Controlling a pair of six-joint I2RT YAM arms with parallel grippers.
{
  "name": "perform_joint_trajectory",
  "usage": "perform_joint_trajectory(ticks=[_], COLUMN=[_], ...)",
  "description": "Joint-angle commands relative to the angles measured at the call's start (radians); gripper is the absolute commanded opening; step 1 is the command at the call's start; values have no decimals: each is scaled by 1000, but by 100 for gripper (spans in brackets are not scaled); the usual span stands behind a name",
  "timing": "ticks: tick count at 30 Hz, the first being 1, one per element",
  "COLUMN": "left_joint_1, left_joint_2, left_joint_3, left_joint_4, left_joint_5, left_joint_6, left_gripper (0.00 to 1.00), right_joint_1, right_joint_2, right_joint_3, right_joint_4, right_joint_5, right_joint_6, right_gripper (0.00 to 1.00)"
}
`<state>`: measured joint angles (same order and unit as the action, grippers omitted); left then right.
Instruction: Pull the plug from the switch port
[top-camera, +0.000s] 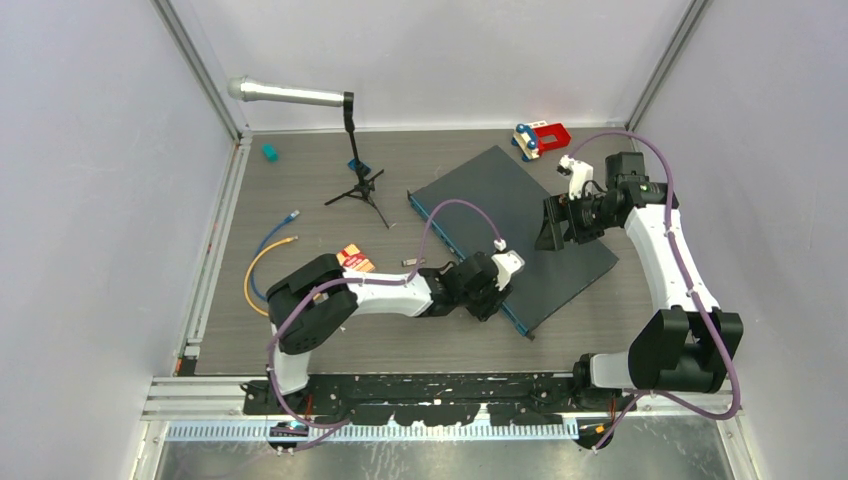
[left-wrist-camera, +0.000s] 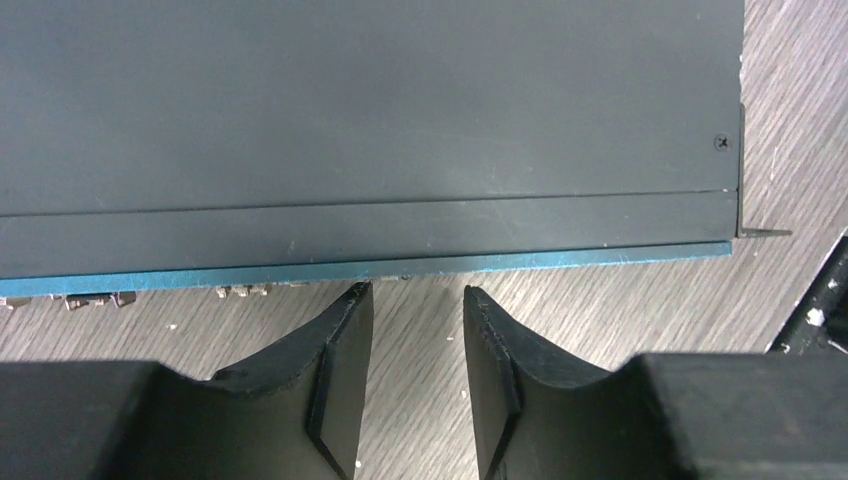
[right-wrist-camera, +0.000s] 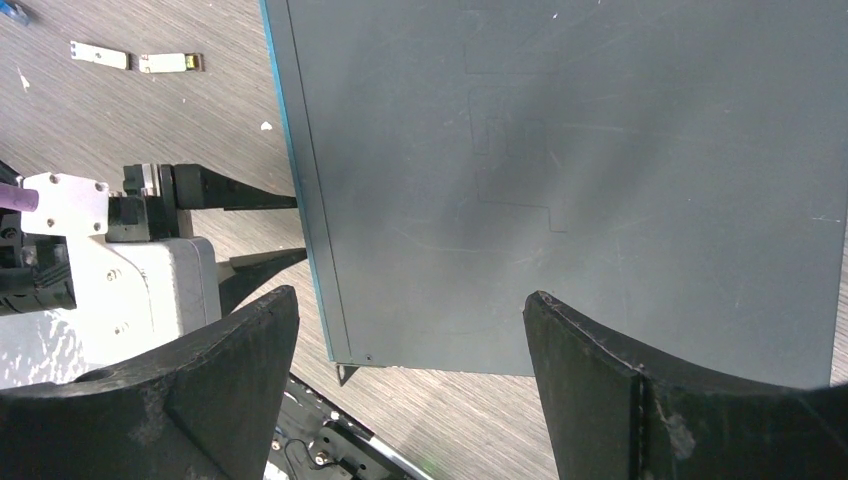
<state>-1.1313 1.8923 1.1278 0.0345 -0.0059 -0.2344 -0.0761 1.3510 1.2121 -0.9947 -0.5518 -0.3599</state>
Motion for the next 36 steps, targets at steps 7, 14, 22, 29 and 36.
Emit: perform_joint_trajectory(ticks=[7, 14, 22, 29, 36], left_joint_1=[-15, -14, -14, -14, -16], left_joint_2=[43, 54, 56, 30, 23], left_joint_3=[24, 26, -20, -25, -14], left_joint_4=[132, 164, 267, 173, -17], left_joint_5=[-99, -128, -95, -105, -143], left_joint_6=[26, 33, 68, 93, 162], left_gripper=[35, 33, 0, 0, 0], right_joint_1=[-5, -5, -5, -5, -5], right_joint_2=[18, 33, 43, 50, 67], right_joint_3=[9, 12, 11, 13, 17], right_joint_4=[11, 1, -5, -14, -24], right_joint_5=[-20, -25, -28, -33, -39], right_joint_6=[-6, -13, -22, -24, -34], right_gripper=[87, 87, 87, 87, 87])
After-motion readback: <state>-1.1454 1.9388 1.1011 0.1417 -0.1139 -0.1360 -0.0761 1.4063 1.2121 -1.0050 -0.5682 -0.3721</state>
